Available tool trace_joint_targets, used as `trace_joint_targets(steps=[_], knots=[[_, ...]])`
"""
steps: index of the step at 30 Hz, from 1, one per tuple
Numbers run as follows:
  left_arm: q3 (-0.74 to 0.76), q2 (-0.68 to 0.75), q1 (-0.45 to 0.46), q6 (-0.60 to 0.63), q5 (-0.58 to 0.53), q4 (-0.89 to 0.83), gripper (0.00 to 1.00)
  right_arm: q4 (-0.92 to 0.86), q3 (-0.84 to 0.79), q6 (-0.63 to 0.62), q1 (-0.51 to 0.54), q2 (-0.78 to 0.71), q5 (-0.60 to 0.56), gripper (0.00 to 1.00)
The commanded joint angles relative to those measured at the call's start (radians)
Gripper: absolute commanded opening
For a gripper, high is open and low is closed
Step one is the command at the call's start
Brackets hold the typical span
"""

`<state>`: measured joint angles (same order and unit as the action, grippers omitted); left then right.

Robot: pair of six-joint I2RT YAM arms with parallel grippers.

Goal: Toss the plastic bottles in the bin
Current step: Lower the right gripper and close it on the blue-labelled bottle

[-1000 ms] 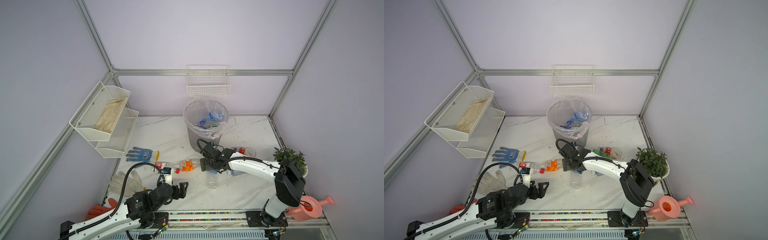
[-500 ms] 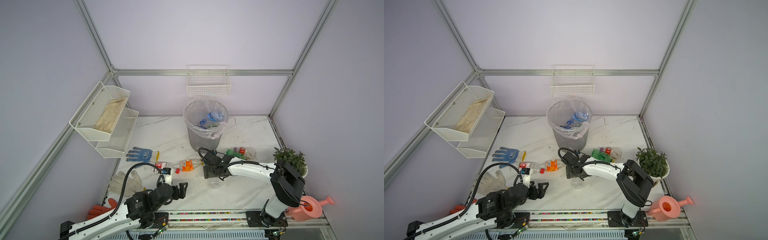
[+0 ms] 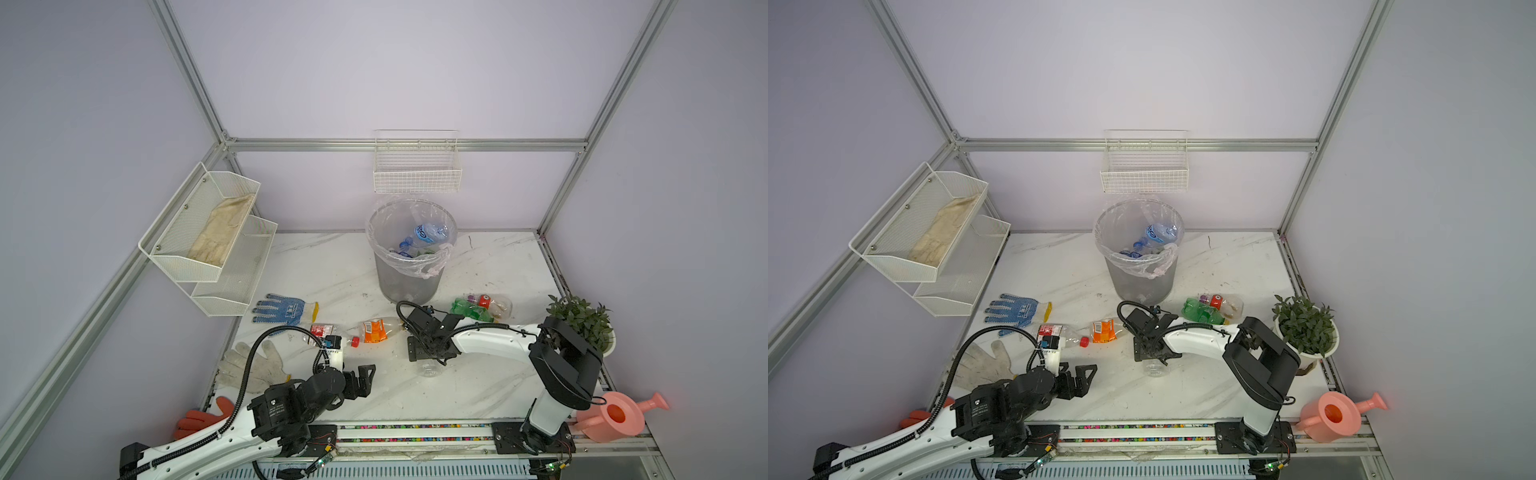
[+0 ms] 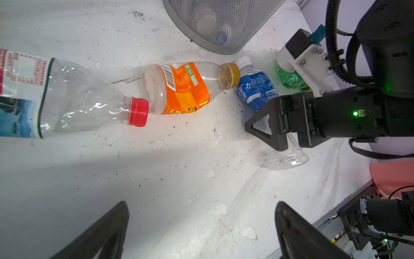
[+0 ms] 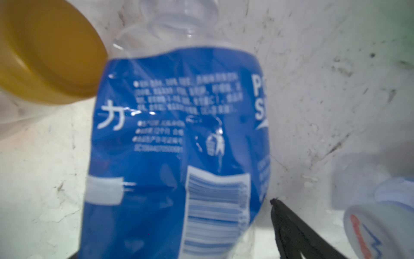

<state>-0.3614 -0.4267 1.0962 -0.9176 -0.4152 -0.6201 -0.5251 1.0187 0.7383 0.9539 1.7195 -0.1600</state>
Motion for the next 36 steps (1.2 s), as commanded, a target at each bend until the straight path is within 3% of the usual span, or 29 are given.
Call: trace_joint_targets(steps=[1,10,18,27,36], knots=[[0.013,0.007,0.006,-0.012,0.003,0.008,1.00,-0.015,0.001,0.026,0.004,-0.030,-0.014,0.88],[-0.034,-0.030,0.006,0.036,0.004,0.014,1.00,-0.049,0.003,0.026,0.004,-0.087,-0.047,0.73],[-0.020,-0.037,0.007,-0.015,0.020,0.017,1.00,-0.051,-0.016,0.002,0.003,-0.125,-0.061,0.59],[-0.009,-0.036,0.007,-0.026,-0.010,0.021,1.00,-0.039,-0.040,-0.011,0.003,-0.126,-0.052,0.31],[0.011,0.009,0.007,-0.030,-0.010,0.019,1.00,-0.073,0.030,-0.027,0.005,-0.107,-0.061,0.22]])
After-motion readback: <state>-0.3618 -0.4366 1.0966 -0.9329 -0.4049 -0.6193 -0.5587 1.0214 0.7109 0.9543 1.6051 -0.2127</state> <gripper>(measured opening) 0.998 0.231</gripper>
